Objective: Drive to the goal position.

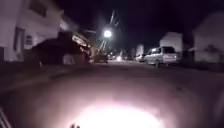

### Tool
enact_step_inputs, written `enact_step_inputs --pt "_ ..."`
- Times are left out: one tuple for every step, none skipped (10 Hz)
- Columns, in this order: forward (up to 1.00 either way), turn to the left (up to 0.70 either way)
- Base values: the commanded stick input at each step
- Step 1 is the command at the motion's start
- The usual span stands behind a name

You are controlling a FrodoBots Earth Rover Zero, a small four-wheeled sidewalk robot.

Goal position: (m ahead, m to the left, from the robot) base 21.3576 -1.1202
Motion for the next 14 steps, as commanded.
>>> enact_step_inputs --pt "1.00 0.00" --pt "1.00 0.00" --pt "1.00 0.00" --pt "1.00 0.00" --pt "1.00 -0.10" --pt "1.00 -0.27" --pt "1.00 -0.27" --pt "1.00 -0.27" --pt "1.00 -0.24" --pt "1.00 -0.11" --pt "1.00 0.00" --pt "1.00 0.00" --pt "1.00 0.00" --pt "1.00 0.00"
